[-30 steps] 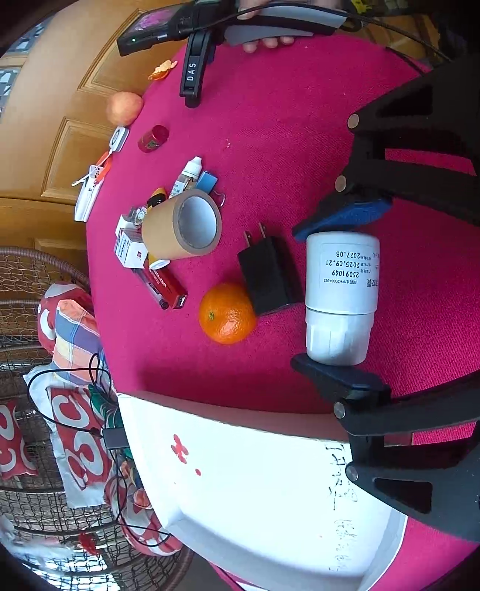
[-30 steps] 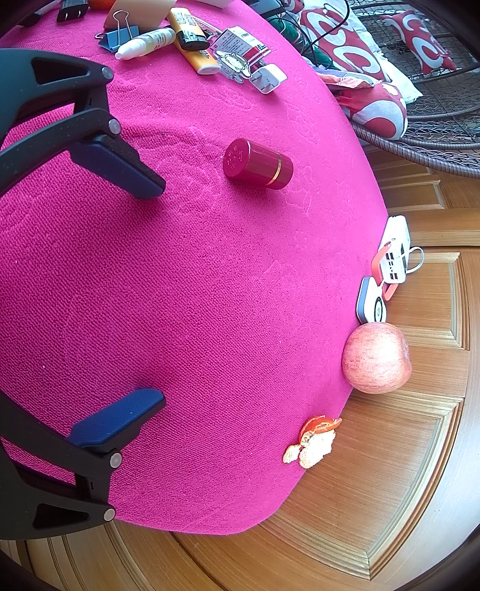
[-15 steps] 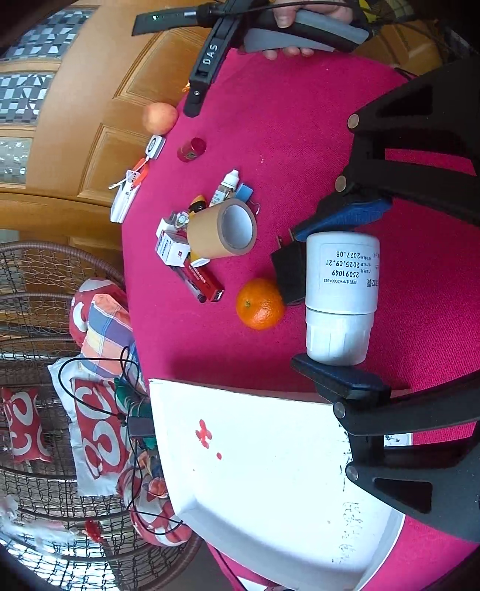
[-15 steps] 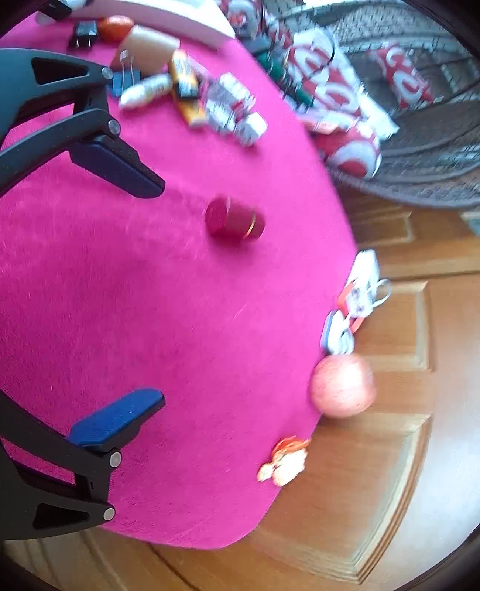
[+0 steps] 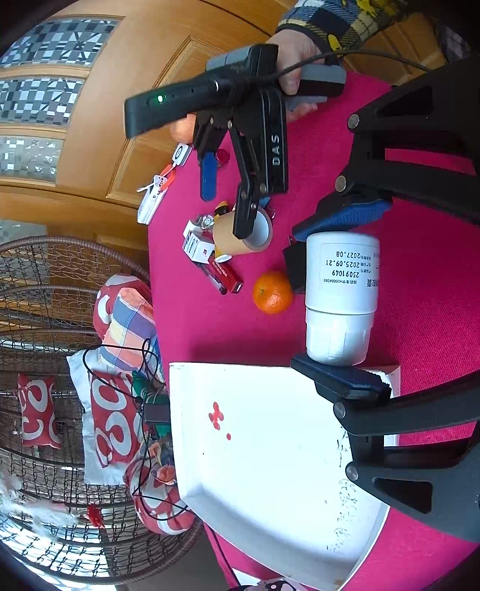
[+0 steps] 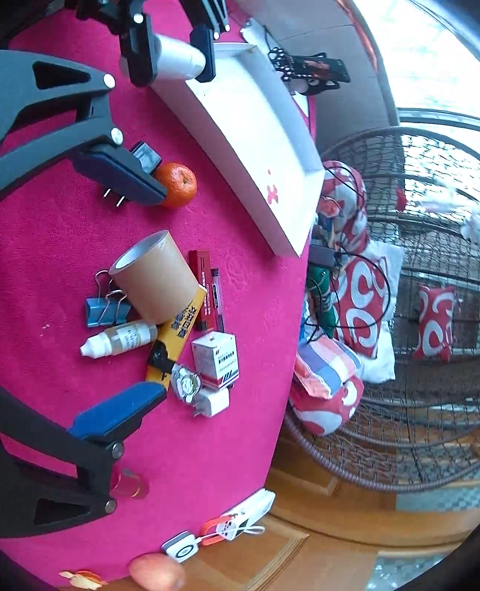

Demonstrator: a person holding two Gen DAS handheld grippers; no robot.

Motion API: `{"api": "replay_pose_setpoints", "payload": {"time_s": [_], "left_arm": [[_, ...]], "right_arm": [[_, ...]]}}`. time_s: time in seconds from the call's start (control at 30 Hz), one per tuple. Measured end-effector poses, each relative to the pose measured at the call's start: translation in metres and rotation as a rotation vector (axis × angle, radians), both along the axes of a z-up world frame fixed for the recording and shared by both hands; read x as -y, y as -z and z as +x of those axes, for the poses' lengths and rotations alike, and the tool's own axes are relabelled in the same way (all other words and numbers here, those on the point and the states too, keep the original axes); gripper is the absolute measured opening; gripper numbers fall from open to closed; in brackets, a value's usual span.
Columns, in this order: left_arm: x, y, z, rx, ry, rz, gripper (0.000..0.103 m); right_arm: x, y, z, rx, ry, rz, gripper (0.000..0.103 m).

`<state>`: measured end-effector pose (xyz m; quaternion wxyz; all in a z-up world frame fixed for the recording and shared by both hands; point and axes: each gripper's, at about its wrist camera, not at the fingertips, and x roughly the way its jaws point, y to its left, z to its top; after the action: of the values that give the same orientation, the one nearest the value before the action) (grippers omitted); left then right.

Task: Organize rigid objects
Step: 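Carry the pill bottle toward the white tray while the right gripper grasps the brown tape roll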

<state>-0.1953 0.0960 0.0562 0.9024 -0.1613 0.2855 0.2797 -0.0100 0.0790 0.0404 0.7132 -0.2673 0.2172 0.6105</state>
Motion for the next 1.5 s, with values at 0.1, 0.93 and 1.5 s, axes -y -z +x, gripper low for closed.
{"api": "replay_pose_setpoints", "payload": {"time_s": [0.1, 0.93, 1.5], "left_arm": [[-0.002, -0.002, -0.002, 0.010, -0.008, -0.004, 0.063], [0.002, -0.028, -0.032, 0.109, -0.081, 0.040, 0.063], [-0.023, -0.045, -0.086, 0.132, -0.316, 0.147, 0.063]], "right_arm": [[-0.018, 0.010, 0.001, 0.018, -0.025, -0.066, 0.073], [0.024, -0.044, -0.033, -0.042, -0.028, 0.115, 0.066], [0.044, -0.087, -0.057, -0.073, 0.021, 0.343, 0.066]]}}
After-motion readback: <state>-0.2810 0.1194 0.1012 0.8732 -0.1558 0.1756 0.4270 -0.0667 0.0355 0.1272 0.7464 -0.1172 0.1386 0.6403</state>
